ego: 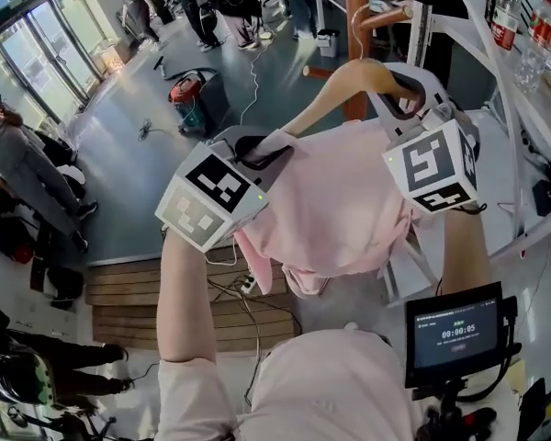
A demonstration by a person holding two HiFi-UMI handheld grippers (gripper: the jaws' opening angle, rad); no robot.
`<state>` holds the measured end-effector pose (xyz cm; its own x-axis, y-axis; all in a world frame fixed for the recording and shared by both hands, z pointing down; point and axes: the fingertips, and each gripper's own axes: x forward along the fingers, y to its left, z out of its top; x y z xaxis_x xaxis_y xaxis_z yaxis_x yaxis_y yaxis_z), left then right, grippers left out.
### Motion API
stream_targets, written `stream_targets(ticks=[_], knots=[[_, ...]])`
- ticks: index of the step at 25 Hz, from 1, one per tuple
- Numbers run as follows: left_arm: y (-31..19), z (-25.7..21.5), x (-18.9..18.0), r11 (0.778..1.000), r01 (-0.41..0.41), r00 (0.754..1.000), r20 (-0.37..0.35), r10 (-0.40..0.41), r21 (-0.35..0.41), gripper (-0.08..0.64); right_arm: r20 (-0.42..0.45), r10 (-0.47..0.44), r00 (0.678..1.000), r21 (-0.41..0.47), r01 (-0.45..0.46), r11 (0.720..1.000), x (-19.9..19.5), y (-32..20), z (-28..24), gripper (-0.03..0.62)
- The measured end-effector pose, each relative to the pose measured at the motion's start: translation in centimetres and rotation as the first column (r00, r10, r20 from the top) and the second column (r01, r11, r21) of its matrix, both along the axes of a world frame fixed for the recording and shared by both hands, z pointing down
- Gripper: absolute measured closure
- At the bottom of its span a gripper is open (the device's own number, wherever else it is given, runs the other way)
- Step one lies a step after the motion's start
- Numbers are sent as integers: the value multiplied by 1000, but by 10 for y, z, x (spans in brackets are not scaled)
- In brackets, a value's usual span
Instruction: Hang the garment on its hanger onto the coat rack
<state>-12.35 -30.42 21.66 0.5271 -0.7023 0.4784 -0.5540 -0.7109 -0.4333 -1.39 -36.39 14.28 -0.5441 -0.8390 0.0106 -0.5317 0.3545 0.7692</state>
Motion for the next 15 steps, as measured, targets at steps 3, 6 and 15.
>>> stream_targets(ticks=[3,6,15], knots=[[-21,-21,10,1000,9,999,33,-9,4,520,28,-8,1000,-19,8,1000,11,-22,-17,492],[-27,-33,11,1000,7,998,64,-7,8,520,43,-8,999,-47,10,999,13,-29,-25,492],[-36,-12,7,996,27,996,86,-20,-84,520,51,-1,999,-152,9,988,10,-44,6,492]])
